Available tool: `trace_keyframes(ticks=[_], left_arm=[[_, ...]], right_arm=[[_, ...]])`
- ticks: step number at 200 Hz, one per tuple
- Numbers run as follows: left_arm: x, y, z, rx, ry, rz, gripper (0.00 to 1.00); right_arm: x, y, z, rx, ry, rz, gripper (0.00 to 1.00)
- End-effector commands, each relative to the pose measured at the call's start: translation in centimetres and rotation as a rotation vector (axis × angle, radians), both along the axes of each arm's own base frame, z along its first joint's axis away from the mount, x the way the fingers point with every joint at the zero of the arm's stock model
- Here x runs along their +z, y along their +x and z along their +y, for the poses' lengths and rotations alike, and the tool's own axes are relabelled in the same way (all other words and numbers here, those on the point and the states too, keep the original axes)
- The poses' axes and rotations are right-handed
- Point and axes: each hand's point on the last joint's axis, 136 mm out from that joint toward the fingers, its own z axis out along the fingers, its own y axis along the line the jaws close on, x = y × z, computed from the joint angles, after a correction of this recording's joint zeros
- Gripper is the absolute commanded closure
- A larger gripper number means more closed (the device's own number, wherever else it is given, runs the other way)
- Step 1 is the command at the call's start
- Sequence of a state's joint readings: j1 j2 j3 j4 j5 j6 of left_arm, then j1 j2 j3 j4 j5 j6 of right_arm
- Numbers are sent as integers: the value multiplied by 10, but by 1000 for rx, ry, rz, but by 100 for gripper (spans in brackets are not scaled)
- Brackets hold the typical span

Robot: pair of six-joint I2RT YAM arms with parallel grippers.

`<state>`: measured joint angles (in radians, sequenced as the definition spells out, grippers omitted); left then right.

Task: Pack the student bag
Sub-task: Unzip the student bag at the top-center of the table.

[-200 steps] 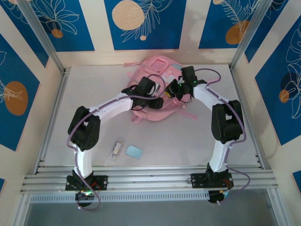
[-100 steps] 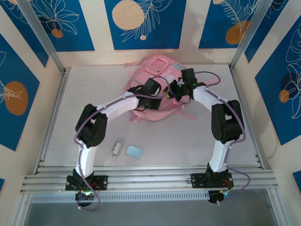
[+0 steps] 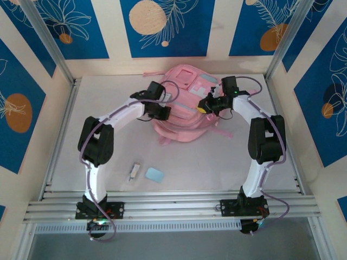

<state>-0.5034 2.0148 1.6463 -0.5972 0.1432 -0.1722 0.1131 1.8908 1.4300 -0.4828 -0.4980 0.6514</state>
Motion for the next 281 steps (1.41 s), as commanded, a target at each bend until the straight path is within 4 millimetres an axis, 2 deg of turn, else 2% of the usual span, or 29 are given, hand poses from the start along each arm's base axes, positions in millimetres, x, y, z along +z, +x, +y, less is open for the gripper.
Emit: trace_keyframes(ticks=[1, 14, 23, 36, 52, 75, 91, 105, 119, 138, 175, 209, 254, 281], left_arm=[[8, 15, 59, 72, 190, -62, 100], [16, 15, 52, 35, 174, -67, 100], [21, 9, 38, -11, 122, -57, 100], [27, -7, 12, -95, 43, -33, 100], [35, -33, -21, -205, -18, -14, 100], [49, -69, -67, -315, -138, 29, 100], [62, -78, -90, -330, -229, 46, 100], [77, -76, -106, -332, -295, 40, 100], [87, -72, -119, -338, -337, 30, 100], [98, -64, -130, -346, -368, 15, 100], [93, -61, -138, -362, -366, 27, 100], [84, -68, -135, -368, -340, 46, 100], [76, -71, -131, -344, -334, 54, 100], [73, -74, -135, -344, -351, 75, 100]], right_arm=[[19, -11, -15, 98, -9, -51, 100], [13, -4, -28, 78, -44, -44, 100], [8, 4, -37, 56, -80, -40, 100], [4, 19, -48, 15, -138, -40, 100], [10, 38, -57, -55, -162, -40, 100], [27, 52, -55, -141, -118, -48, 69], [37, 48, -52, -181, -108, -54, 51], [40, 37, -55, -231, -127, -38, 44], [43, 21, -57, -268, -119, -15, 43], [41, -3, -57, -294, -99, 11, 43], [23, -41, -56, -315, -104, 67, 41], [14, -51, -46, -289, -97, 102, 39], [34, -75, -26, -254, -54, 111, 36], [25, -89, -15, -289, 21, 155, 33]])
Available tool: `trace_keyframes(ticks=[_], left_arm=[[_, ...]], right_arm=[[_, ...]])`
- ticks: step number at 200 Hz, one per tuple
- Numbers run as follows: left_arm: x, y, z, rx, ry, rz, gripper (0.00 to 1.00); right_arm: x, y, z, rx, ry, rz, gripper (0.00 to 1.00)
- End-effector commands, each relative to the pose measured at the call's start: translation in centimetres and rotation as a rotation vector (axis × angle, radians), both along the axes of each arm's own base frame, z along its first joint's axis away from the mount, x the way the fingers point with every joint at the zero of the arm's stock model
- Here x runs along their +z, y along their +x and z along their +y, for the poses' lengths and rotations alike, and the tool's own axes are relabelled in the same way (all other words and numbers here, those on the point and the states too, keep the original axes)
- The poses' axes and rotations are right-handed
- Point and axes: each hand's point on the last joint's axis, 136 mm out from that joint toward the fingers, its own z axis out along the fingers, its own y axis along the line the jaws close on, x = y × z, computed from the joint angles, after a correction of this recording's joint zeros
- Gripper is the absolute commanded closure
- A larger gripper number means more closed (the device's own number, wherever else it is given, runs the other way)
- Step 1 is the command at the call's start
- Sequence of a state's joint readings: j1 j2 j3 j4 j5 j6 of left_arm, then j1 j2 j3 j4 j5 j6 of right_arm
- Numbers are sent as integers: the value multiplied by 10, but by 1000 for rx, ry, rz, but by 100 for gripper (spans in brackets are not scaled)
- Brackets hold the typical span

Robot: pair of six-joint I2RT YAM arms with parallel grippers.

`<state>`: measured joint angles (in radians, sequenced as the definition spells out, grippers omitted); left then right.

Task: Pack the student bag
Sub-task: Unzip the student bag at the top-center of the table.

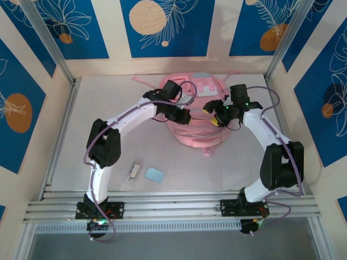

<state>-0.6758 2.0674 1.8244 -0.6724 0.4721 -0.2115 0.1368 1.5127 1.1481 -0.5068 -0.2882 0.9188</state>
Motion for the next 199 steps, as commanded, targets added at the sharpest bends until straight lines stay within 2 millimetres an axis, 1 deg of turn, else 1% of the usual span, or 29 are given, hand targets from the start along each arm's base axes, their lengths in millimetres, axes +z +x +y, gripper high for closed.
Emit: trace_keyframes(ticks=[1, 15, 29, 46, 64, 87, 106, 119, 123, 128, 136, 138, 145, 156, 169, 177, 187, 199], left_arm=[[25, 0, -15, -21, -90, -52, 100], [24, -3, -16, -27, -90, -46, 100], [24, -7, -17, -40, -96, -41, 100], [25, -15, -18, -63, -102, -41, 100], [25, -24, -17, -91, -109, -45, 100], [19, -30, -13, -97, -96, -27, 100], [17, -35, -15, -104, -111, -10, 100], [18, -35, -16, -109, -116, -8, 100], [18, -35, -15, -108, -113, -10, 100], [19, -34, -15, -108, -109, -16, 100], [19, -33, -13, -106, -100, -23, 100], [19, -33, -12, -106, -97, -24, 100], [18, -31, -10, -99, -81, -36, 100], [16, -25, -4, -86, -50, -52, 100], [12, -16, 9, -68, 2, -72, 100], [6, -10, 20, -59, 58, -83, 100], [-1, -2, 40, -48, 147, -108, 100], [-12, 9, 69, -37, 274, -139, 100]], right_arm=[[-1, -20, 13, -29, 101, 58, 33], [-10, -20, 17, -69, 137, 68, 32], [-21, -17, 17, -126, 148, 80, 31], [-32, -4, 13, -207, 176, 72, 30], [-38, 17, 7, -284, 225, 56, 30], [-49, 37, 0, -363, 198, 51, 30], [-65, 45, -1, -432, 166, 60, 30], [-77, 46, 0, -461, 159, 84, 31], [-79, 47, 0, -470, 163, 80, 34], [-82, 47, 0, -476, 156, 74, 41], [-88, 44, -1, -489, 132, 86, 57], [-89, 43, -1, -491, 127, 90, 60], [-93, 41, -2, -494, 113, 97, 78], [-96, 38, -3, -495, 113, 101, 99], [-96, 36, -3, -487, 114, 93, 100], [-94, 35, -3, -474, 111, 84, 100], [-90, 34, -5, -465, 99, 71, 100], [-86, 32, -6, -453, 86, 61, 100]])
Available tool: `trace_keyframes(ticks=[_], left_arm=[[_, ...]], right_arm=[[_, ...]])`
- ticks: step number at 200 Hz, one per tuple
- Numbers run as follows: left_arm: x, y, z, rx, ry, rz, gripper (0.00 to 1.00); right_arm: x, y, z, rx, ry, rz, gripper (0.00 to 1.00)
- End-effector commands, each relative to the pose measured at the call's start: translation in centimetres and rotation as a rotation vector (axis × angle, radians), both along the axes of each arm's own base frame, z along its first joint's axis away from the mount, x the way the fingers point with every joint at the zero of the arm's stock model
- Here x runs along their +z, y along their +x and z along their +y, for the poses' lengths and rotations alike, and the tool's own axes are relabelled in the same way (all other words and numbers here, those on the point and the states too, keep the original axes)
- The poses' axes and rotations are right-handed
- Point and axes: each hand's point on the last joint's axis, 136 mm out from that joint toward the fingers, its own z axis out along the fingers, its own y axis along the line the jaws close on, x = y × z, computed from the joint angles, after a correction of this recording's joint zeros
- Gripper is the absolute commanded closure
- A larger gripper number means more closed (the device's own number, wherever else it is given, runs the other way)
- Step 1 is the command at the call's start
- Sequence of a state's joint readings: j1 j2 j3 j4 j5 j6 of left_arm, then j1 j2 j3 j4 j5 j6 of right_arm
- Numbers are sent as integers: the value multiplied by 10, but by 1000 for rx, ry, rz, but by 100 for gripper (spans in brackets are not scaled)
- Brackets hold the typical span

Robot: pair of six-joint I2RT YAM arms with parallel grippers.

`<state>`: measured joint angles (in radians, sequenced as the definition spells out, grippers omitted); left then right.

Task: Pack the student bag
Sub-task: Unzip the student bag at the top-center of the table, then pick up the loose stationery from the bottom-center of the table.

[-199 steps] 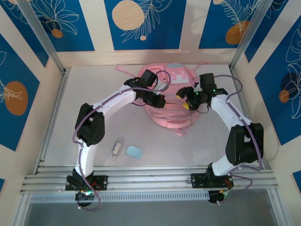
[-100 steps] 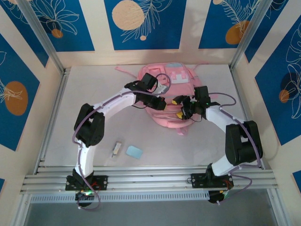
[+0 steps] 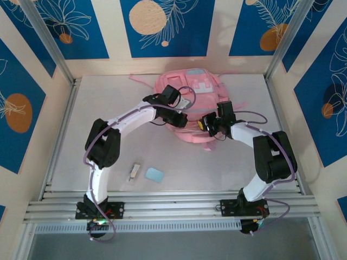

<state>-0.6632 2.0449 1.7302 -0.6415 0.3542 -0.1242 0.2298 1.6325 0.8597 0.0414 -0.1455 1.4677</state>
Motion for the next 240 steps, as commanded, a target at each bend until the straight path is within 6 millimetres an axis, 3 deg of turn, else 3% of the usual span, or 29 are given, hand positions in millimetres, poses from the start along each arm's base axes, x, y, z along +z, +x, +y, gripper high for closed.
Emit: trace_keyframes(ticks=[1, 28, 48, 78, 99, 109, 139, 151, 173, 207, 240], left_arm=[[15, 1, 47, -38, 173, -53, 100], [-5, 33, 114, 40, 414, -122, 100], [-7, 70, 146, 177, 489, -168, 100], [11, 122, 149, 380, 462, -300, 99], [22, 141, 143, 497, 385, -332, 79], [25, 141, 136, 515, 333, -317, 61], [31, 121, 122, 508, 195, -209, 25], [33, 108, 121, 509, 157, -166, 1], [38, 87, 130, 531, 115, -115, 0], [34, 73, 166, 647, 44, -33, 0], [27, 76, 203, 782, -71, 89, 0]], right_arm=[[-1, 11, -25, -78, -111, -60, 100], [8, 7, -24, -38, -130, -77, 100], [12, 2, -22, -6, -143, -87, 100], [19, -4, -14, 39, -137, -114, 100], [30, -4, -3, 112, -118, -165, 100], [39, -3, 6, 181, -111, -211, 98], [59, -20, 30, 423, -173, -278, 55], [65, -32, 37, 516, -230, -295, 41], [74, -60, 51, 685, -301, -329, 25], [76, -106, 84, 968, -351, -399, 19], [55, -149, 124, 1264, -451, -451, 14]])
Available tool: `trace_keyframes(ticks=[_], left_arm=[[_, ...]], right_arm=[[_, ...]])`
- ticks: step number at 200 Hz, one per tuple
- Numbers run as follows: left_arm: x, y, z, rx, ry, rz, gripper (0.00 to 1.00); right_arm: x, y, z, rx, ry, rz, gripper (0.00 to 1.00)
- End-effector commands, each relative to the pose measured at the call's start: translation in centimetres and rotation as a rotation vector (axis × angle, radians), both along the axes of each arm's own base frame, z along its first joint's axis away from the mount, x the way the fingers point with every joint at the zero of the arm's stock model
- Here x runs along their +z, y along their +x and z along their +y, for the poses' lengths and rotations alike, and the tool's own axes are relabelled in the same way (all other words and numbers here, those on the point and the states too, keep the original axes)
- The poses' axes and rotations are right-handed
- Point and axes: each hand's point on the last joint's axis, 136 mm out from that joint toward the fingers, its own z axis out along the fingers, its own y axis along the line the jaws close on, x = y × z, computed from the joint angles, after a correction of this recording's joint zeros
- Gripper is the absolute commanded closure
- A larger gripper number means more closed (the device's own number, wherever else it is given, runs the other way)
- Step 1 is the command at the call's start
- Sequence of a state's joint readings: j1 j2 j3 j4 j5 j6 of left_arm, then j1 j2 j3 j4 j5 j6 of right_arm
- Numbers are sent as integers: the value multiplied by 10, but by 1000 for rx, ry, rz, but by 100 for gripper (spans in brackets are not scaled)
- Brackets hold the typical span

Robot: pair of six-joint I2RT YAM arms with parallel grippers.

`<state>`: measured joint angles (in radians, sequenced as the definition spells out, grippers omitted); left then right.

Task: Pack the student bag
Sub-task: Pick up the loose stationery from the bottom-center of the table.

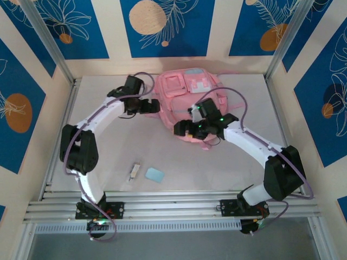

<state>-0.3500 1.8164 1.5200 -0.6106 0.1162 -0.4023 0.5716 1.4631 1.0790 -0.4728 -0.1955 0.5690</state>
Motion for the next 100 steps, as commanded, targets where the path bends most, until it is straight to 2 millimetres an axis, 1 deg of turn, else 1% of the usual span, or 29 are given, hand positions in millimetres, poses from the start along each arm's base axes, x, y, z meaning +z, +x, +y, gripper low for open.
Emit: trace_keyframes(ticks=[1, 21, 43, 74, 100], left_arm=[[4, 6, 23, 120, -160, 43, 0], [3, 7, 38, 169, -213, 57, 0], [2, 4, 55, 205, -197, 48, 0], [0, -1, 64, 215, -215, 52, 0], [-4, -3, 69, 219, -211, 57, 0]], right_arm=[[-22, -39, 19, 259, -141, -39, 14], [-37, -61, 43, 388, -198, -61, 12], [-55, -80, 66, 520, -263, -114, 12], [-81, -103, 92, 663, -358, -192, 13], [-97, -114, 109, 737, -430, -246, 13]])
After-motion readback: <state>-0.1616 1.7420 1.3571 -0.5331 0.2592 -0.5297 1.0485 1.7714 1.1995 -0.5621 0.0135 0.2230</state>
